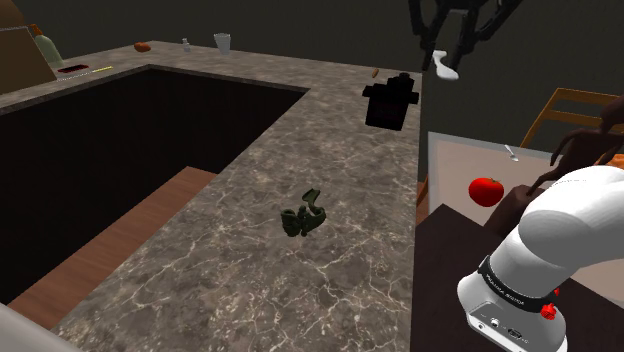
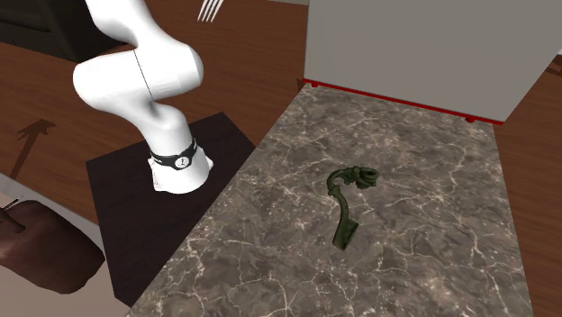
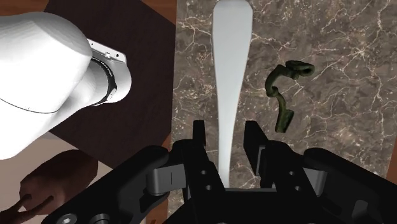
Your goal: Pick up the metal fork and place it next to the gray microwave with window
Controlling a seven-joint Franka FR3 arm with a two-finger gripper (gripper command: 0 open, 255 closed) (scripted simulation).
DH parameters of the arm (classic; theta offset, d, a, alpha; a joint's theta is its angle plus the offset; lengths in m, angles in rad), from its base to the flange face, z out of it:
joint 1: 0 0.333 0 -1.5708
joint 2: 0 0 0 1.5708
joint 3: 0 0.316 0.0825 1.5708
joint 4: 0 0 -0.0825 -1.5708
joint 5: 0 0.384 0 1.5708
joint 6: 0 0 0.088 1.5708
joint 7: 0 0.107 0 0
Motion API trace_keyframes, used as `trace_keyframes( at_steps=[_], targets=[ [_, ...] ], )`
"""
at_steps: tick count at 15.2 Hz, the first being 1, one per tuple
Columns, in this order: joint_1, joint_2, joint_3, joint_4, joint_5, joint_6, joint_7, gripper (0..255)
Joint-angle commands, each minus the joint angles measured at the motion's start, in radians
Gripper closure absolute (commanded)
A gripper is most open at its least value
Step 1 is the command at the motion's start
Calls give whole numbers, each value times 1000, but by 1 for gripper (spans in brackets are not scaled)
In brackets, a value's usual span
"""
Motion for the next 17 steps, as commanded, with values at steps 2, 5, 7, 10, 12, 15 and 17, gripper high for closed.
trace_keyframes(
  at_steps=[2, 5, 7, 10, 12, 15, 17],
  targets=[
    [-2, 25, -2, 60, -2, -34, 12, 255],
    [-4, 51, -5, 120, -5, -68, 21, 255],
    [-5, 62, -6, 146, -6, -82, 26, 255],
    [1, 67, 61, 165, 42, -72, 103, 255],
    [3, 74, 107, 182, 73, -64, 155, 255],
    [3, 94, 179, 216, 115, -49, 233, 255],
    [1, 112, 230, 244, 139, -37, 286, 255]
  ],
)
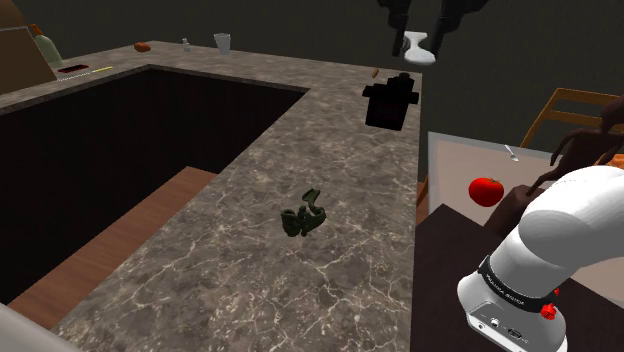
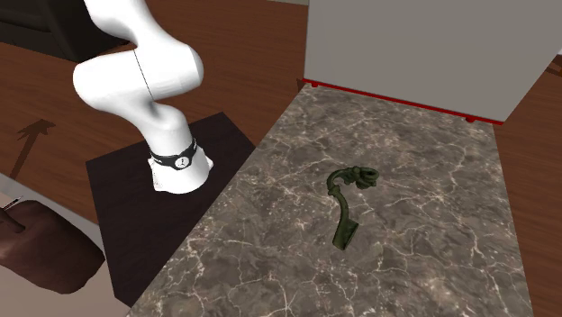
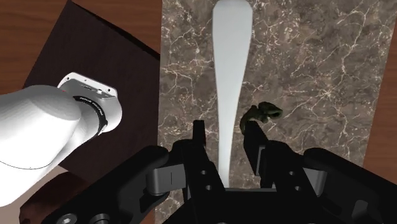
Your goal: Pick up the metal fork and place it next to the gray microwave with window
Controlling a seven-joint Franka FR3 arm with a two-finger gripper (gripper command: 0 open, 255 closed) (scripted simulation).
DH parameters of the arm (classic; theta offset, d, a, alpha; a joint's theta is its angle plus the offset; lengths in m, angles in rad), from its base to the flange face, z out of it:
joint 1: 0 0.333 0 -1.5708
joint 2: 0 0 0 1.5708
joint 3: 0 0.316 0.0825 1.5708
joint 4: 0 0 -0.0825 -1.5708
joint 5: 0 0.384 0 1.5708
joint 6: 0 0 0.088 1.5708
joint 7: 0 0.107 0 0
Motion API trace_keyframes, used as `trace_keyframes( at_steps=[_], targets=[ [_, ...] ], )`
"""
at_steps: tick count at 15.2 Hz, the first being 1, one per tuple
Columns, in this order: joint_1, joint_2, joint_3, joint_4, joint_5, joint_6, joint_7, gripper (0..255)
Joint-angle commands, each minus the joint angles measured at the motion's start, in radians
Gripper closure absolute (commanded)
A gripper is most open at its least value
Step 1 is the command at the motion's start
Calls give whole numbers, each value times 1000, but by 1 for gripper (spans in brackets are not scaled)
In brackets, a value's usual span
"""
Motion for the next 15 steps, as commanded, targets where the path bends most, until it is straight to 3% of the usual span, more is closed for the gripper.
trace_keyframes(
  at_steps=[1, 7, 9, 15],
  targets=[
    [-3, 20, 52, 33, 24, 10, 57, 255],
    [-32, 110, 232, 153, 66, 56, 224, 255],
    [-56, 164, 326, 217, 66, 79, 301, 255],
    [-34, 106, 312, 92, 89, 145, 262, 255]
  ],
)
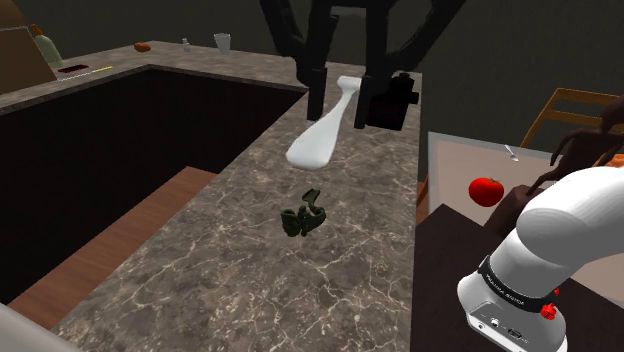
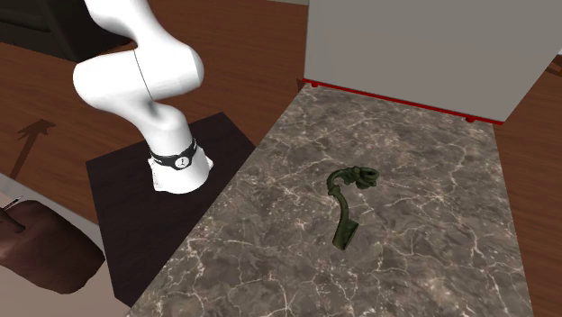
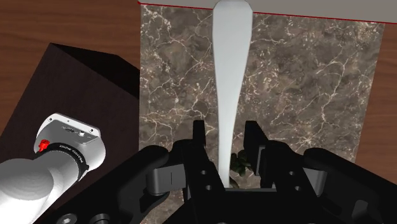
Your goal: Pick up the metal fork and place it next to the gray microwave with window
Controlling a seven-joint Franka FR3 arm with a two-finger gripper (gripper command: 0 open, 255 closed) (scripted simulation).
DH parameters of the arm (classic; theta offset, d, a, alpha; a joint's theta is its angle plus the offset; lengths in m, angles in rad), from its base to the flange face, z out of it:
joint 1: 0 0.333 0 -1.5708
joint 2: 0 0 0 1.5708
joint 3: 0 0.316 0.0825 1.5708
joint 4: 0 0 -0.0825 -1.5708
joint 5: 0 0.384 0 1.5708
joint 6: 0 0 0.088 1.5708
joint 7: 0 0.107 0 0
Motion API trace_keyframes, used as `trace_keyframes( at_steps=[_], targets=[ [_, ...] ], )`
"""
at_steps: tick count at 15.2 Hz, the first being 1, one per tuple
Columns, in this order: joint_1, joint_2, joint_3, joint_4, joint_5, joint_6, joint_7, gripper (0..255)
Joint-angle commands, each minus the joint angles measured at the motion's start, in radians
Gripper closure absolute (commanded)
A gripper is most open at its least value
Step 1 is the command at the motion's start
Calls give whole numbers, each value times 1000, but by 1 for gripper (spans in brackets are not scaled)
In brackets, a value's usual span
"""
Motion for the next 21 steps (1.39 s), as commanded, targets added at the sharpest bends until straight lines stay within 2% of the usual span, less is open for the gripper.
trace_keyframes(
  at_steps=[1, 21],
  targets=[
    [7, -17, 0, -37, 8, 21, -8, 255],
    [57, -134, 31, -371, 80, 240, -96, 255]
  ],
)
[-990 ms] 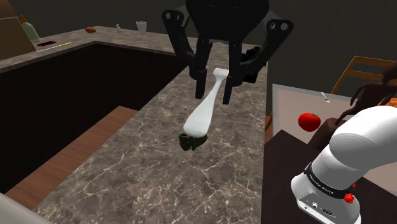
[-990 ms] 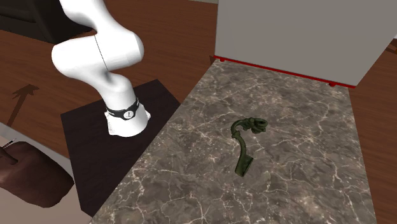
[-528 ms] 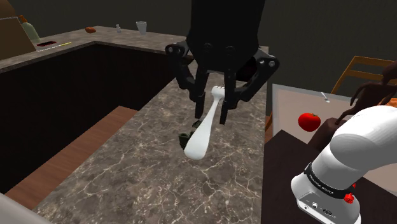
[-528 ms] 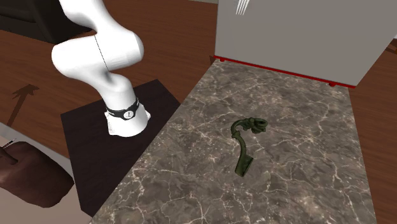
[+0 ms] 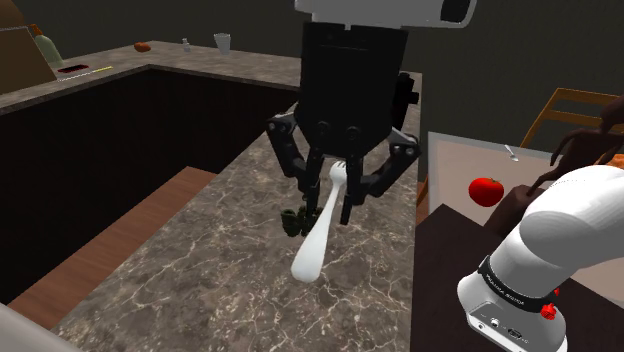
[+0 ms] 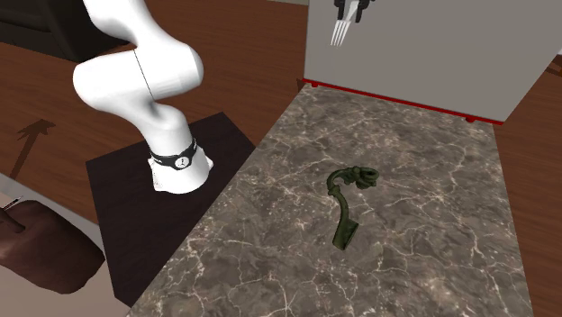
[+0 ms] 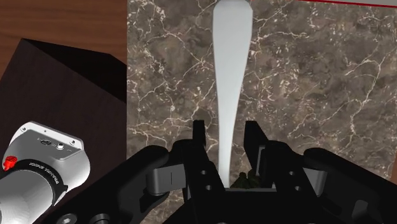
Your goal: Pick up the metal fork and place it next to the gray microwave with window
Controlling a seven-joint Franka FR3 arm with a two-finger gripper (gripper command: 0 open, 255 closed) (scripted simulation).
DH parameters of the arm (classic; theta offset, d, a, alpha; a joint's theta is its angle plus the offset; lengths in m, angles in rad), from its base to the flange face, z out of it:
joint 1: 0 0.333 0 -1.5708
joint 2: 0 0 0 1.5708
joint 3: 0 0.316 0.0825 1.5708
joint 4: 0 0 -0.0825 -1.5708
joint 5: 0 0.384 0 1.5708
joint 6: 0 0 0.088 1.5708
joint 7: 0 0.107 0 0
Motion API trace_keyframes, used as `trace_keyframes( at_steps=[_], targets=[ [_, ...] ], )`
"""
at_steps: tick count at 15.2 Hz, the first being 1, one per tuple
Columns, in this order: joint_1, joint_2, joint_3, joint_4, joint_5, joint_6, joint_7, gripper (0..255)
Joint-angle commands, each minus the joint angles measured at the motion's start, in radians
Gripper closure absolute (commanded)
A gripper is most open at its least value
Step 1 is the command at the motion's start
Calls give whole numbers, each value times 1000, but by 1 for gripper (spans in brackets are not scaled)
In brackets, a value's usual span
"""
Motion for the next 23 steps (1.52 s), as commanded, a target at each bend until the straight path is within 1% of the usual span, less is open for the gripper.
trace_keyframes(
  at_steps=[1, 12, 23],
  targets=[
    [4, -8, 8, -30, 8, 23, -7, 255],
    [18, -32, 60, -174, 54, 148, -43, 255],
    [21, -27, 134, -295, 107, 281, -76, 255]
  ],
)
